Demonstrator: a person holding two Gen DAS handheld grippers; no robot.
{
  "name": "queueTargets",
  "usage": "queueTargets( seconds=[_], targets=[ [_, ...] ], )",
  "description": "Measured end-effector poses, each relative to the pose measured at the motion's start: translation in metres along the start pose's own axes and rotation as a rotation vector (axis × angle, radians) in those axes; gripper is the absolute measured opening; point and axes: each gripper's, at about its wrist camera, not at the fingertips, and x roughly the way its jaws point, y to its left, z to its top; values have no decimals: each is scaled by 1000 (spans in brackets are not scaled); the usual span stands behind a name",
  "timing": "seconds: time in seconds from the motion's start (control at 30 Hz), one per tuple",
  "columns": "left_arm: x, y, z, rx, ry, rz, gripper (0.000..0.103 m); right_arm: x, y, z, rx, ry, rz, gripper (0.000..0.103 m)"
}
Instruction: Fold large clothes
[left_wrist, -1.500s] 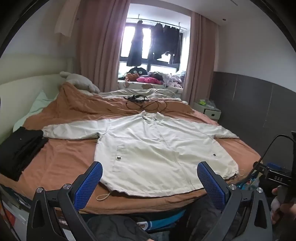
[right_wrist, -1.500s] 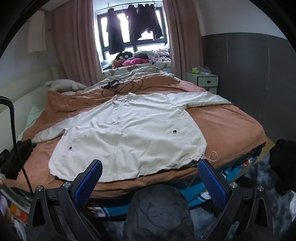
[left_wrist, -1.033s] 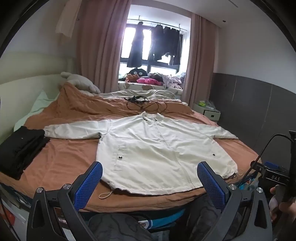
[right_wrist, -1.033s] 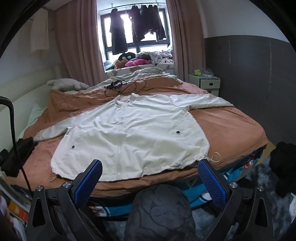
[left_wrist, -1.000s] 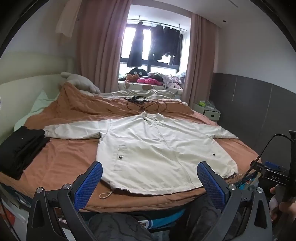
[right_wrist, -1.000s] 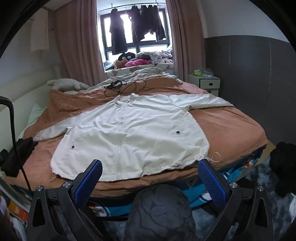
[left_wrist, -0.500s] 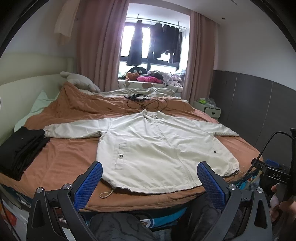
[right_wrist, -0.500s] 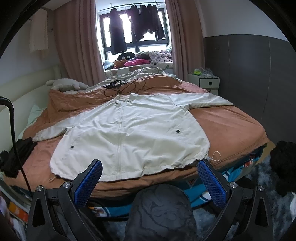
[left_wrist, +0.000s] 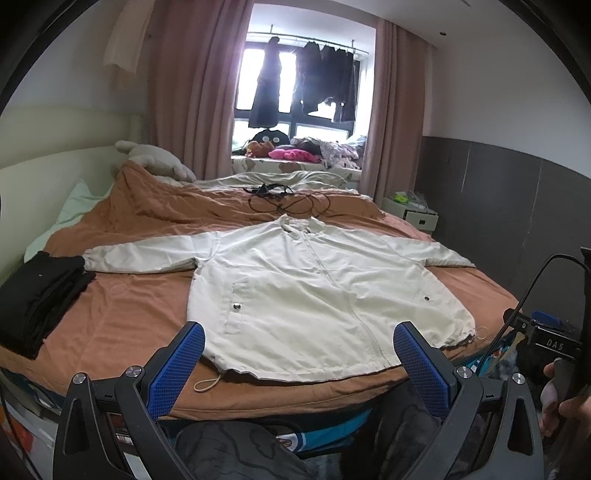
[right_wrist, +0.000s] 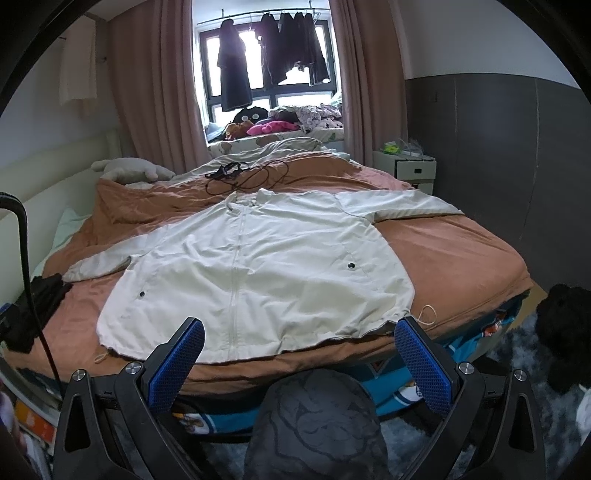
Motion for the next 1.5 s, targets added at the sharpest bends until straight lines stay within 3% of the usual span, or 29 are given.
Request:
queueTargets(
  seconds=[1.5],
  targets=[
    [9,4,-5,15,6,11,102,5,3,5,-45,-15,-22,103]
  ],
)
